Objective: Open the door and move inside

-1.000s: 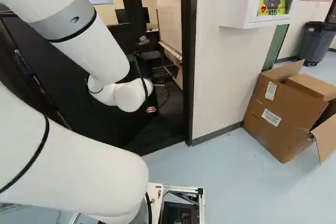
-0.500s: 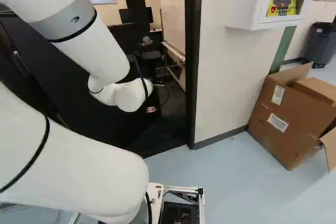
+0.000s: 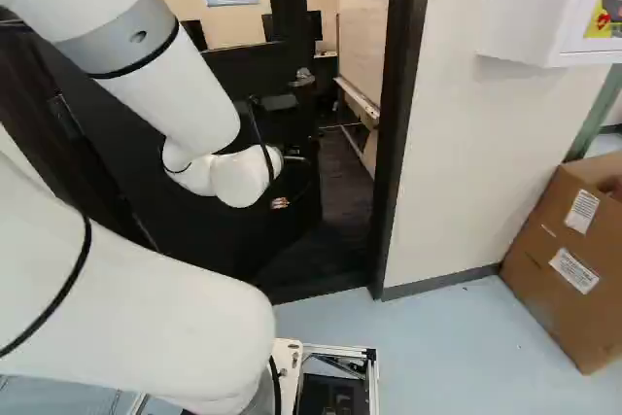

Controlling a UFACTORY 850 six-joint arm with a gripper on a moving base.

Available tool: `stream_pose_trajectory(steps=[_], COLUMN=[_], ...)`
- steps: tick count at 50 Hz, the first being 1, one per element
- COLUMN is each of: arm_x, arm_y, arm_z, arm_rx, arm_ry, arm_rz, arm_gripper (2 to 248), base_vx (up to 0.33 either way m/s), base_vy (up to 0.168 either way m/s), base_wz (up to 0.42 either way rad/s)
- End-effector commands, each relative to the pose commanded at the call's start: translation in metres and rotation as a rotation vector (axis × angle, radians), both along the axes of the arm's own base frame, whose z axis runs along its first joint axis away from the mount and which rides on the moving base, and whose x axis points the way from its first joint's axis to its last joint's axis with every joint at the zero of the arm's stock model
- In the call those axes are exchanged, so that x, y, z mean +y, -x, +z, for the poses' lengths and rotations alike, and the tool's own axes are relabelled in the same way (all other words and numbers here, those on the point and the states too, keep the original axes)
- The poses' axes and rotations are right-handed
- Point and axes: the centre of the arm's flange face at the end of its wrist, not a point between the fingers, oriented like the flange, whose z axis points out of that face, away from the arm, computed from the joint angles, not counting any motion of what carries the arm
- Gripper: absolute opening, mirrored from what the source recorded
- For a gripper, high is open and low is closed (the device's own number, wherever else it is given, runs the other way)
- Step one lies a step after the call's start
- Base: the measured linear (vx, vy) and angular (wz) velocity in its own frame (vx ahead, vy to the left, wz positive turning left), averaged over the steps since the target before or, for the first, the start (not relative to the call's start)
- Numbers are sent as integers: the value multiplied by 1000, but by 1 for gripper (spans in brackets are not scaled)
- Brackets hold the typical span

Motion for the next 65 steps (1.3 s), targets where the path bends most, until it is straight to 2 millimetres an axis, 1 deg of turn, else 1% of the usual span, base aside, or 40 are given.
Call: stream_pose_trajectory(steps=[13,24,45,65], arm_x=[0,0,0,0], arm_y=[0,0,0,0], arm_z=[0,0,0,0], arm_rx=[0,0,0,0], arm_ry=[0,0,0,0], arm_rz=[0,0,0,0], arm_gripper=[247,247,247,247], base_vx=[138,100,53,63], base_vy=[63,39,5,33], base_wz=[312,192,19,-10])
